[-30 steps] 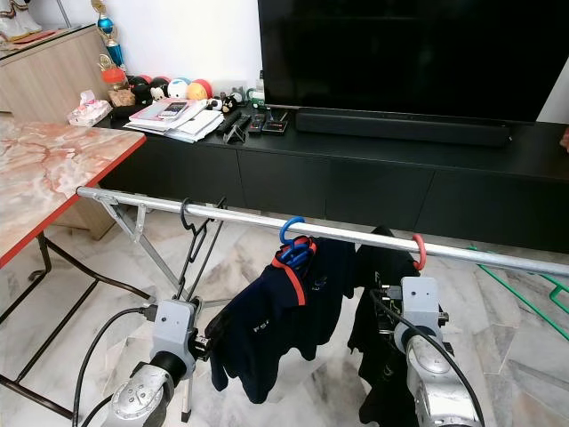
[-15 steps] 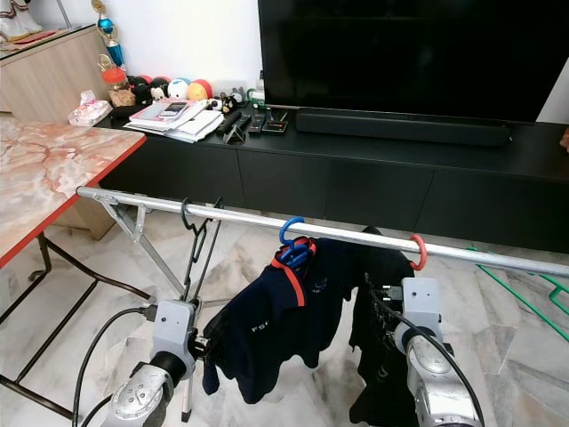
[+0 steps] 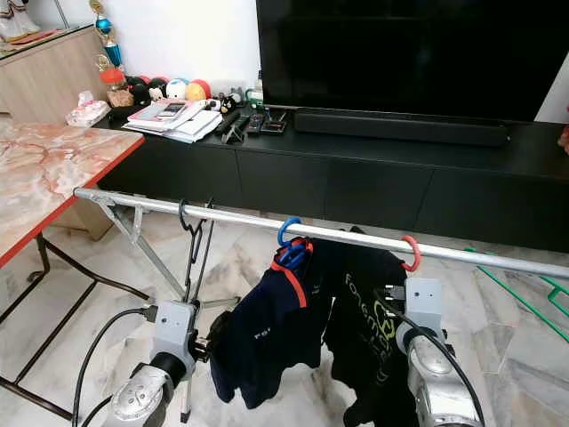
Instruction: Hang hanger
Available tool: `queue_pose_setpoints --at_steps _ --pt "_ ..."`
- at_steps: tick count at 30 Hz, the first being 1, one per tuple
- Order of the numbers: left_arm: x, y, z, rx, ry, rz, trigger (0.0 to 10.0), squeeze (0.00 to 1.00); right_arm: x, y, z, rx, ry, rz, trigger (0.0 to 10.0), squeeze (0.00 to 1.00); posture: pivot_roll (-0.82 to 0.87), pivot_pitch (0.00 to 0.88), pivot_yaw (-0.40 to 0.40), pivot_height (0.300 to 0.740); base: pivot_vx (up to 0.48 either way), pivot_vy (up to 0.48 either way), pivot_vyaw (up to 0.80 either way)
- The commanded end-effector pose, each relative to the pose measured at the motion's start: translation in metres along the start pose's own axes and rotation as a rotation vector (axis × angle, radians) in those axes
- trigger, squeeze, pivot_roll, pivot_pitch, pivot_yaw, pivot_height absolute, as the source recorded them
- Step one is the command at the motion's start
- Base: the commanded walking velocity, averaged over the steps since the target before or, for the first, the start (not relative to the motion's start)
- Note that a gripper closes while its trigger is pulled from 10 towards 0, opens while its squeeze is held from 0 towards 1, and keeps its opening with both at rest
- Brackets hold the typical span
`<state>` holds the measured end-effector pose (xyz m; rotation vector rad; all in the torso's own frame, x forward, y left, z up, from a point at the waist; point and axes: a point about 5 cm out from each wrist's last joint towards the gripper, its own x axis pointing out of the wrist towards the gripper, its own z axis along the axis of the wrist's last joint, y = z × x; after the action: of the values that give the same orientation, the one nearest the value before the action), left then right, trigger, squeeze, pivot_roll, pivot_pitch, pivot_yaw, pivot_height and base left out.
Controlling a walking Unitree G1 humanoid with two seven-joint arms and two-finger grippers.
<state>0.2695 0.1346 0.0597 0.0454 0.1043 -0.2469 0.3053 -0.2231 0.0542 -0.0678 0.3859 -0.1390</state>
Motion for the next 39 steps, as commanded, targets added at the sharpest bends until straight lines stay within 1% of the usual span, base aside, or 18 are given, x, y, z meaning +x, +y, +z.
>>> queue_pose_setpoints --at_steps 1,5,12,14,16,21,23,25,26,30,32,35,38,39 --pt "-0.003 0.000 -0.004 0.008 0.017 -0.003 10.0 0.00 0.000 0.004 -0.006 0.006 0.025 0.011 0.0 0.00 0.02 0.053 0.040 0.740 0.000 0.000 0.00" --pt "-0.002 0.000 -0.004 0.009 0.016 -0.005 10.0 0.00 0.000 0.004 -0.004 0.010 0.018 0.003 0.0 0.00 0.02 0.043 0.040 0.740 0.000 0.000 0.00" --pt "-0.001 0.001 -0.003 0.016 0.012 -0.008 10.0 0.00 -0.003 0.010 0.000 0.051 -0.035 -0.009 0.0 0.00 0.02 0.024 0.044 0.740 0.000 0.000 0.00" --pt "-0.002 0.001 -0.004 0.031 0.012 -0.014 10.0 0.00 -0.005 0.009 0.002 0.073 -0.064 -0.023 0.0 0.00 0.02 0.018 0.044 0.740 0.000 0.000 0.00" --pt "-0.003 0.000 -0.005 0.063 0.013 -0.030 10.0 0.00 -0.009 0.007 0.007 0.098 -0.115 -0.047 0.0 0.00 0.01 0.006 0.046 0.740 0.000 0.000 0.00" --pt "-0.004 0.001 -0.011 0.069 0.027 -0.026 10.0 0.00 -0.015 0.001 0.014 0.128 -0.191 -0.085 0.0 0.00 0.01 0.000 0.051 0.740 0.000 0.000 0.00" --pt "-0.005 0.008 -0.020 0.053 0.064 0.007 10.0 0.00 -0.018 0.000 0.016 0.138 -0.229 -0.089 0.0 0.00 0.00 0.000 0.054 0.740 0.000 0.000 0.00" --pt "-0.007 0.013 -0.027 0.041 0.087 0.032 10.0 0.00 -0.020 0.000 0.016 0.131 -0.243 -0.085 0.0 0.00 0.00 0.000 0.054 0.740 0.000 0.000 0.00" --pt "-0.007 0.016 -0.029 0.034 0.097 0.045 10.0 0.00 -0.021 0.000 0.015 0.123 -0.246 -0.083 0.0 0.00 0.00 0.000 0.054 0.740 0.000 0.000 0.00" --pt "-0.012 0.034 -0.046 -0.033 0.165 0.142 10.0 0.00 -0.027 0.000 0.008 0.083 -0.240 -0.057 0.0 0.00 -0.01 0.000 0.050 0.740 0.000 0.000 0.00" --pt "-0.015 0.039 -0.052 -0.048 0.192 0.168 10.0 0.00 -0.029 -0.001 0.005 0.074 -0.236 -0.056 0.0 0.00 -0.01 0.000 0.049 0.740 0.000 0.000 0.00" --pt "-0.023 0.049 -0.068 -0.053 0.262 0.215 10.0 0.00 -0.032 -0.004 0.000 0.071 -0.229 -0.057 0.0 0.00 -0.01 0.000 0.048 0.740 0.000 0.000 0.00" --pt "-0.034 0.054 -0.085 -0.067 0.338 0.252 10.0 0.00 -0.037 -0.004 -0.003 0.028 -0.241 -0.041 0.0 0.00 -0.02 0.000 0.045 0.740 0.000 0.000 0.00" --pt "-0.040 0.056 -0.092 -0.071 0.377 0.265 10.0 0.00 -0.040 -0.003 -0.004 0.014 -0.246 -0.034 0.0 0.00 -0.02 0.000 0.046 0.740 0.000 0.000 0.00"
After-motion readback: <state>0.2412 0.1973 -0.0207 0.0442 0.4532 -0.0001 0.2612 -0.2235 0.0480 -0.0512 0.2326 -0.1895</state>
